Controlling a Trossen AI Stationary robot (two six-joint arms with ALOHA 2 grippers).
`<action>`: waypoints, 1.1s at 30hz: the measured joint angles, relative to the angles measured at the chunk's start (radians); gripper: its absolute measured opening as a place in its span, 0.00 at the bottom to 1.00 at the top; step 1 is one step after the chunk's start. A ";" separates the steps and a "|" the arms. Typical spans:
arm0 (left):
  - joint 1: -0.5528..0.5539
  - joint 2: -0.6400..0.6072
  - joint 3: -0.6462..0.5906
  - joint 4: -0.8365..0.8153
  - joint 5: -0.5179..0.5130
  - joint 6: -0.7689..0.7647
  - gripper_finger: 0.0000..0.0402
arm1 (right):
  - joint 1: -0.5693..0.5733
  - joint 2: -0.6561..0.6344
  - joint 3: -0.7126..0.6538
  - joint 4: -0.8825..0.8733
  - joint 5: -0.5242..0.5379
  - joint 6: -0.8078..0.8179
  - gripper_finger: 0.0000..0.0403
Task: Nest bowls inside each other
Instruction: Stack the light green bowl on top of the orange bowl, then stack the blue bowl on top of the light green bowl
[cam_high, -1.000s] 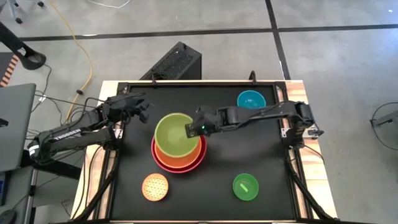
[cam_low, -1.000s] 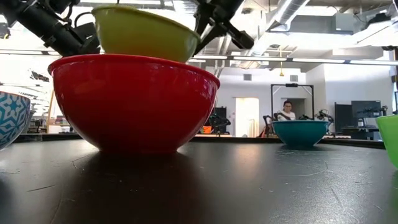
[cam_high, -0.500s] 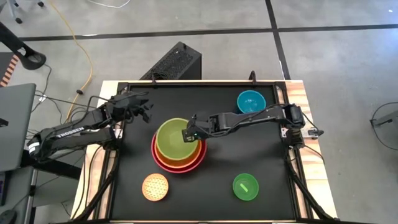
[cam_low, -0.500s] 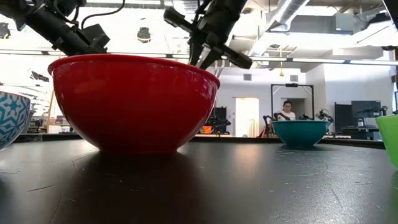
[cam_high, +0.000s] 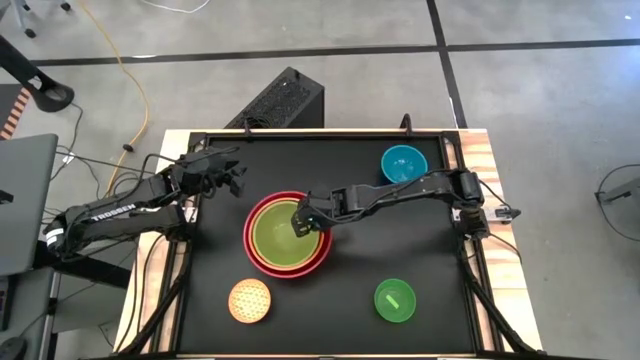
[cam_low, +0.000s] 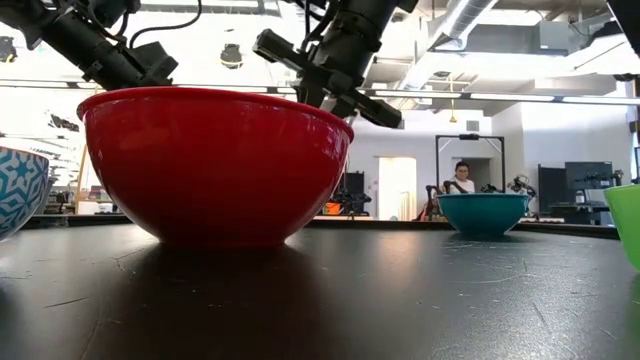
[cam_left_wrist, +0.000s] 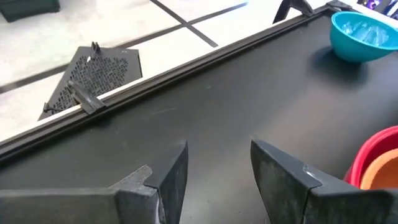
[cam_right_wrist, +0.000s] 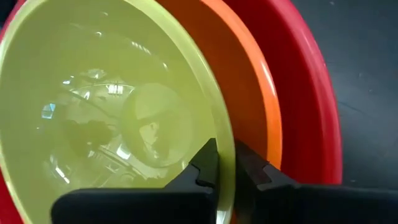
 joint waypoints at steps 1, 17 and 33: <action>0.000 0.000 0.000 0.000 -0.002 -0.001 0.41 | 0.000 0.000 0.000 0.000 -0.001 -0.004 0.12; 0.000 0.000 0.000 -0.001 -0.024 -0.002 0.41 | -0.034 -0.002 0.013 -0.014 -0.085 -0.084 0.37; 0.000 0.000 0.000 -0.001 -0.032 0.016 0.41 | -0.113 -0.003 0.279 -0.354 -0.183 -0.267 0.50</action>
